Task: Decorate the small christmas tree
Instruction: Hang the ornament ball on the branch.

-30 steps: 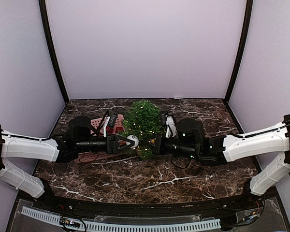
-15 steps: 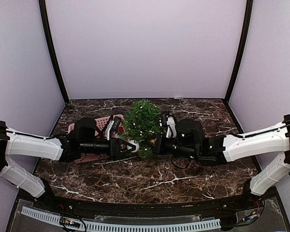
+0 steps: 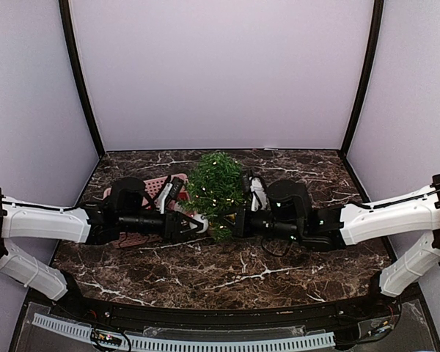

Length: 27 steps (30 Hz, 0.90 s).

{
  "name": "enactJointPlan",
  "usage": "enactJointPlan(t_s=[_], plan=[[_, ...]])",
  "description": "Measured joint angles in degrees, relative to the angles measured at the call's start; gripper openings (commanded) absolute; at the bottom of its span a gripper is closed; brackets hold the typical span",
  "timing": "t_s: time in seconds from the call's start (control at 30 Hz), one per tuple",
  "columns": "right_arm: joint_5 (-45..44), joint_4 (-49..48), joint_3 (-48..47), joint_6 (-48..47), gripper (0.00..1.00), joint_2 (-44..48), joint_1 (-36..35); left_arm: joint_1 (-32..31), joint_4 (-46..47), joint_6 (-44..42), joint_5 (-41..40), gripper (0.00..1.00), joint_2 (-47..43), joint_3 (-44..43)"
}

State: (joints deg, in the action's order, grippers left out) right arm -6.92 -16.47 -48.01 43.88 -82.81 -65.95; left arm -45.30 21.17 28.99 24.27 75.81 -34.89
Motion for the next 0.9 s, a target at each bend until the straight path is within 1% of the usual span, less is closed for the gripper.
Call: enactJointPlan(t_s=[0.17,0.4,0.6,0.8,0.9], plan=[[2.45,0.81,-0.35,-1.01,0.00,0.00,-0.02,-0.37,-6.67,-3.89,-1.95,0.49,-2.93,-1.44],[4.24,0.96,-0.55,-1.33,0.00,0.00,-0.02,-0.79,-14.67,-7.91,-3.02,0.49,-3.17,-5.40],[4.59,0.79,-1.11,-1.33,0.00,-0.26,-0.02,-1.38,-17.68,-9.35,-3.28,0.50,-3.04,-6.71],[4.55,0.76,-1.46,-1.22,0.00,-1.31,-0.02,-1.70,-17.92,-9.29,-2.27,0.50,-2.64,-6.99],[4.31,0.74,-1.49,-1.16,0.00,-1.29,-0.02,-1.86,-18.12,-9.18,-3.26,0.51,-2.64,-6.99]])
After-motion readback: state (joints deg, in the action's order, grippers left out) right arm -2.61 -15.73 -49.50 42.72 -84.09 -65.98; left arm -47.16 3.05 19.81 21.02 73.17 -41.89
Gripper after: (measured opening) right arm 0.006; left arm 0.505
